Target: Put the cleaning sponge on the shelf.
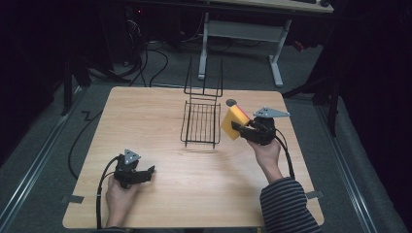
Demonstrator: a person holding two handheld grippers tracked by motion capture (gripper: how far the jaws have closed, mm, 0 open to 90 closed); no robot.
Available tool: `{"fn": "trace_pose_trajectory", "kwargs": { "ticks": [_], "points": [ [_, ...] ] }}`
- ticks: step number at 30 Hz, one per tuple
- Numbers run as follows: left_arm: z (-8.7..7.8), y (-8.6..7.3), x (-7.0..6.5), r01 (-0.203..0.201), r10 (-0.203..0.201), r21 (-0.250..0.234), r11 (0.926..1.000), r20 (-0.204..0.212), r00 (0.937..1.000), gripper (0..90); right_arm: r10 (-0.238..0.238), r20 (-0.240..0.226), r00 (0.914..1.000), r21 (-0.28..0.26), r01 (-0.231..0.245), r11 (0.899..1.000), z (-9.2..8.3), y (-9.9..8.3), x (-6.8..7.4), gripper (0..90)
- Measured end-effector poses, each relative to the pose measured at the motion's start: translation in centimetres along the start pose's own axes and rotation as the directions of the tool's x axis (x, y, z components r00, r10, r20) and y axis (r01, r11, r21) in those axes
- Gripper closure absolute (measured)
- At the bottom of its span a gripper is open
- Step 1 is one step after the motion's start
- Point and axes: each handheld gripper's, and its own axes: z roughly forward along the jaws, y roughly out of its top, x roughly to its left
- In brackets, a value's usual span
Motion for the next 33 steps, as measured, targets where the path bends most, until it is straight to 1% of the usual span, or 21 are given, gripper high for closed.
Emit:
{"fn": "trace_pose_trajectory", "kwargs": {
  "ticks": [7,14,25,33],
  "points": [
    [0.0,0.0,0.0,0.000,0.000,0.000,1.0000,0.000,1.0000,21.0,-0.017,-0.018,0.9997,0.001,0.017,1.000,0.5,0.8,0.9,60.8],
    [0.0,0.0,0.0,0.000,0.000,0.000,1.0000,0.000,1.0000,21.0,-0.044,-0.033,0.9985,0.000,0.044,0.999,1.3,1.5,1.7,60.8],
    [0.0,0.0,0.0,0.000,0.000,0.000,1.0000,0.000,1.0000,21.0,-0.065,-0.051,0.9965,0.009,0.066,0.998,2.3,2.4,2.7,60.8],
    [0.0,0.0,0.0,0.000,0.000,0.000,1.0000,0.000,1.0000,21.0,-0.086,-0.046,0.9952,0.024,0.087,0.996,3.4,2.8,3.2,60.8]
  ]
}}
